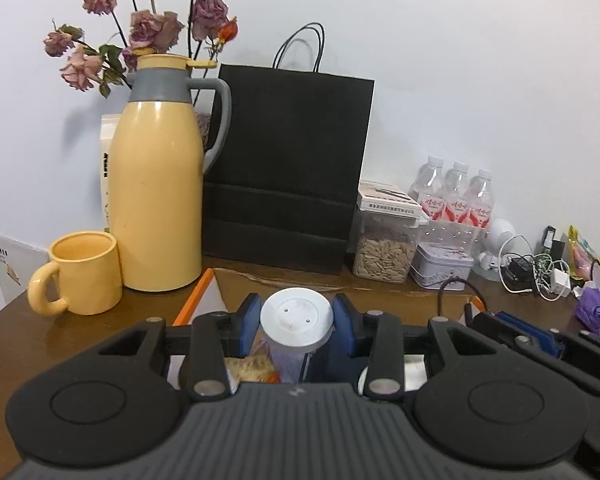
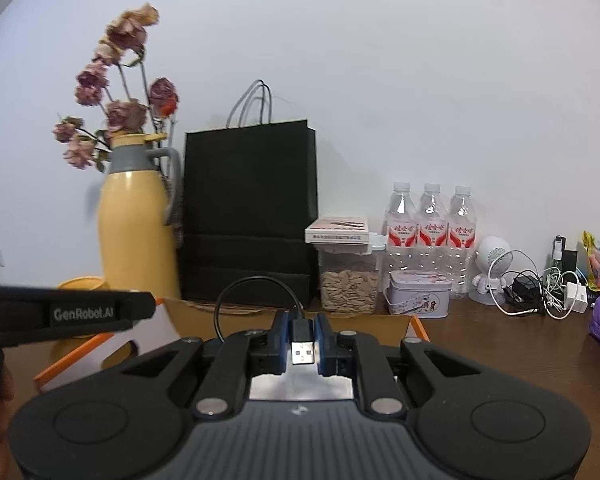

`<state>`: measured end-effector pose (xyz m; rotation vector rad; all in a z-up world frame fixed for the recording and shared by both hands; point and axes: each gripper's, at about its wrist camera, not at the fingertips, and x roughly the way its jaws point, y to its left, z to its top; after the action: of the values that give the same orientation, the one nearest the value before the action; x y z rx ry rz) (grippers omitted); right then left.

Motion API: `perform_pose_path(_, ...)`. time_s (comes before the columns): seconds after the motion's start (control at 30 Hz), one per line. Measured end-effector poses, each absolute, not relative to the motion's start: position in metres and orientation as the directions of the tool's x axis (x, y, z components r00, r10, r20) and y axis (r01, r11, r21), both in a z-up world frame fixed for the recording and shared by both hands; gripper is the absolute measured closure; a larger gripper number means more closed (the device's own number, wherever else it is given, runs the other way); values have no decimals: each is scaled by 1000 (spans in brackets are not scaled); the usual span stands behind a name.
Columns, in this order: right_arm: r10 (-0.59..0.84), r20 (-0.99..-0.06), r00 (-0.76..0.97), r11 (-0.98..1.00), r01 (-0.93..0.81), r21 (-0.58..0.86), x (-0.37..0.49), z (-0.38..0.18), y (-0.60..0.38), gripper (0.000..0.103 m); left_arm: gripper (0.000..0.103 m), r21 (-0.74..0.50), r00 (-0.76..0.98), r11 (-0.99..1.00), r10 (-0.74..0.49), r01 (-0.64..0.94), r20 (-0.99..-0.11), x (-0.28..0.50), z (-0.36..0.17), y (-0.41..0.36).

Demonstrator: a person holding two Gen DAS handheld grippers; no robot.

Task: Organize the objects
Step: 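Grasp a white cap with the left tool while the right tool carries the cable into the box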

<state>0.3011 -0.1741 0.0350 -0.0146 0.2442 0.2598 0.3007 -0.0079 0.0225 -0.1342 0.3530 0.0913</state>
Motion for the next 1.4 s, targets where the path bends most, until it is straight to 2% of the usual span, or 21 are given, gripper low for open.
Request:
perform_pose_path(0.4, 234, -329, 915, 969, -247, 5, 337, 11, -174, 90, 62, -55, 913, 990, 94, -126, -397, 334, 2, -7)
perform_pose_path(0.43, 235, -336, 912, 969, -248, 5, 337, 10, -174, 89, 61, -53, 910, 990, 99, -131, -403, 334, 1, -6)
perform_pose_path(0.47, 233, -340, 911, 970, -245, 8, 336, 9, -175, 89, 51, -49, 908, 990, 103, -134, -405, 333, 0, -6)
perform_pose_path(0.5, 229, -340, 912, 971, -240, 10, 335, 9, -176, 83, 35, -44, 908, 990, 108, -137, -404, 333, 0, -6)
perform_pose_path(0.53, 224, -341, 913, 972, -233, 14, 334, 9, -177, 77, 25, -37, 911, 989, 114, -140, -395, 331, 0, -6)
perform_pose_path(0.57, 219, -339, 915, 974, -225, 21, 333, 8, -178, 60, 7, -34, 917, 989, 121, -145, -380, 329, 1, -6)
perform_pose_path(0.6, 216, -334, 917, 975, -221, 26, 332, 9, -180, 41, 0, -36, 923, 988, 129, -152, -362, 327, 2, -5)
perform_pose_path(0.63, 215, -328, 920, 975, -218, 28, 331, 9, -181, 32, 0, -39, 929, 987, 134, -157, -346, 325, 3, -5)
perform_pose_path(0.67, 217, -321, 922, 975, -218, 32, 331, 10, -181, 16, 0, -41, 930, 987, 133, -156, -343, 324, 5, -5)
perform_pose_path(0.7, 221, -314, 923, 975, -220, 37, 329, 11, -183, 6, 0, -46, 930, 987, 128, -153, -345, 324, 6, -5)
perform_pose_path(0.8, 239, -309, 921, 971, -234, 54, 328, 13, -184, 0, 0, -56, 930, 987, 125, -153, -346, 322, 8, -4)
perform_pose_path(1.4, 250, -292, 923, 968, -249, 41, 293, 23, -195, 0, 0, -91, 937, 983, 125, -162, -326, 288, 12, 1)
